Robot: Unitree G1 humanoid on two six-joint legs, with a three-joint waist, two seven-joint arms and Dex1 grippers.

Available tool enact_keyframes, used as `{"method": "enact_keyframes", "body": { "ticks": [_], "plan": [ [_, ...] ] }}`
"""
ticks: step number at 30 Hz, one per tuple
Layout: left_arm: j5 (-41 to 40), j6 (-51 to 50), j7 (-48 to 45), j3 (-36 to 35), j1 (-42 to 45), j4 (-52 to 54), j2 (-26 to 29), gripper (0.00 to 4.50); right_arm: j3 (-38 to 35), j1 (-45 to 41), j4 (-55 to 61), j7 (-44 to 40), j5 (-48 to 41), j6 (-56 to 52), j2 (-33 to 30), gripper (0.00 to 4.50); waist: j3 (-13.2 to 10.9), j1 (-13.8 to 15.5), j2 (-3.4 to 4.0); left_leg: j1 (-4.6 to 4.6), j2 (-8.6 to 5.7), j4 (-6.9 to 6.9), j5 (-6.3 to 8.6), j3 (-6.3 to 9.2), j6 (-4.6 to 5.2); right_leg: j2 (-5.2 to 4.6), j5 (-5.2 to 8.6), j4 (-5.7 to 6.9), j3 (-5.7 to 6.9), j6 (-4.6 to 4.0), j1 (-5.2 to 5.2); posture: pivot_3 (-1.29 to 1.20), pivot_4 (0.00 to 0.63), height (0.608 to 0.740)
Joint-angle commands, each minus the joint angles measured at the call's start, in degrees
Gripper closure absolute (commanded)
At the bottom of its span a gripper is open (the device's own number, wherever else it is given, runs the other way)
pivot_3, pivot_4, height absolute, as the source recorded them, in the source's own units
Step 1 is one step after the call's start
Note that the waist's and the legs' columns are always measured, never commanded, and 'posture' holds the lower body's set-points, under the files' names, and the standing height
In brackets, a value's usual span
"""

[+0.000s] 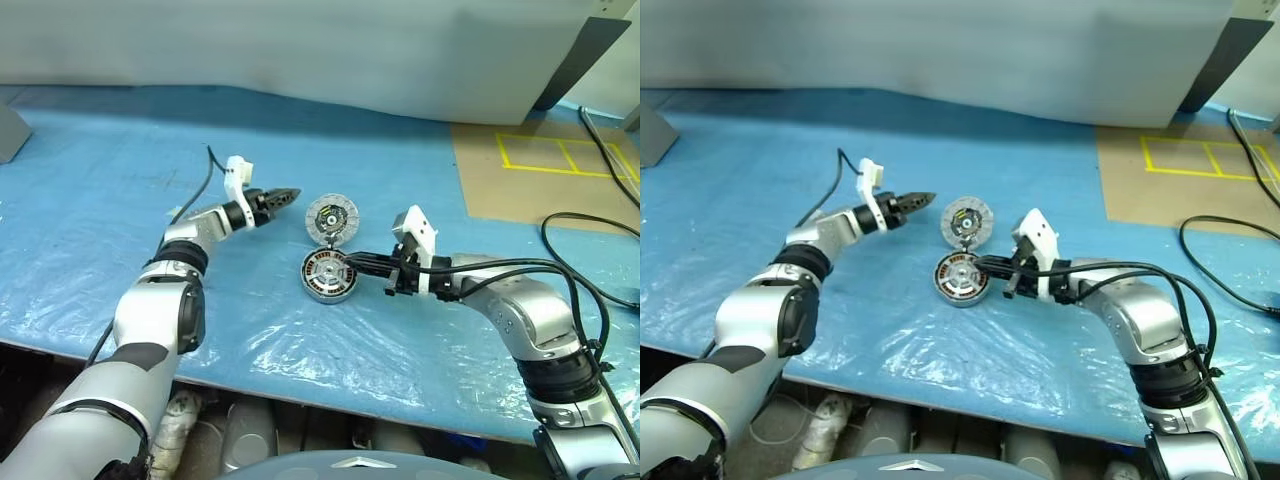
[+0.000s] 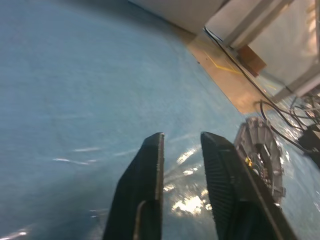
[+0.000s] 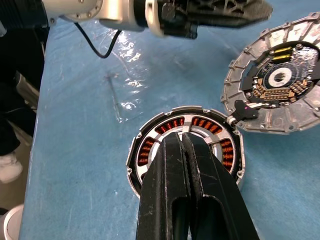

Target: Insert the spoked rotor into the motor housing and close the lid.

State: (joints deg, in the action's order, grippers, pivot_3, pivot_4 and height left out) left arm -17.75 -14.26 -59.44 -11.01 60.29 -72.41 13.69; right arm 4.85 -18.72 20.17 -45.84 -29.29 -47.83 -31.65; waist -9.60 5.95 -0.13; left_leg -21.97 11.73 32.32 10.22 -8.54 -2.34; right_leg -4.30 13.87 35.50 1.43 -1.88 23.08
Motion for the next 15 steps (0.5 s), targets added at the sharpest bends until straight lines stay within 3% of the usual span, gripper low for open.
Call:
{"method": "enact_keyframes", "body": {
  "ticks": [1, 8, 15],
  "plan": [
    [2.3, 0.8, -0.5, 0.7, 2.1, -1.1, -1.7, 4.45, -2.5, 1.2, 4.6, 1.4, -1.9, -1.3, -1.1, 4.50, 0.0, 0.0, -0.01, 0.00, 0.00, 0.00, 0.00, 0.00, 0.00, 0.00, 0.00, 0.00, 0.00, 0.00, 0.00, 0.00, 0.150, 0.740],
    [4.0, 2.3, 0.8, -0.6, 2.9, -2.0, -4.5, 4.48, -5.1, 4.3, 8.5, 3.9, -3.5, -3.8, -2.6, 4.50, 0.0, 0.1, -0.03, -0.01, -0.02, -0.01, 0.00, 0.03, 0.00, -0.01, -0.04, -0.04, 0.00, 0.06, -0.02, 0.00, 0.150, 0.740],
    [3.8, 2.4, -7.1, -0.7, 5.5, -0.5, -4.3, 4.48, -5.9, 5.9, 9.6, 5.2, -4.4, -4.3, -2.9, 4.50, 0.0, 0.1, -0.07, 0.00, -0.04, -0.03, 0.00, 0.04, -0.01, -0.03, -0.05, -0.09, -0.01, 0.09, -0.03, 0.00, 0.150, 0.740]
  ]
}}
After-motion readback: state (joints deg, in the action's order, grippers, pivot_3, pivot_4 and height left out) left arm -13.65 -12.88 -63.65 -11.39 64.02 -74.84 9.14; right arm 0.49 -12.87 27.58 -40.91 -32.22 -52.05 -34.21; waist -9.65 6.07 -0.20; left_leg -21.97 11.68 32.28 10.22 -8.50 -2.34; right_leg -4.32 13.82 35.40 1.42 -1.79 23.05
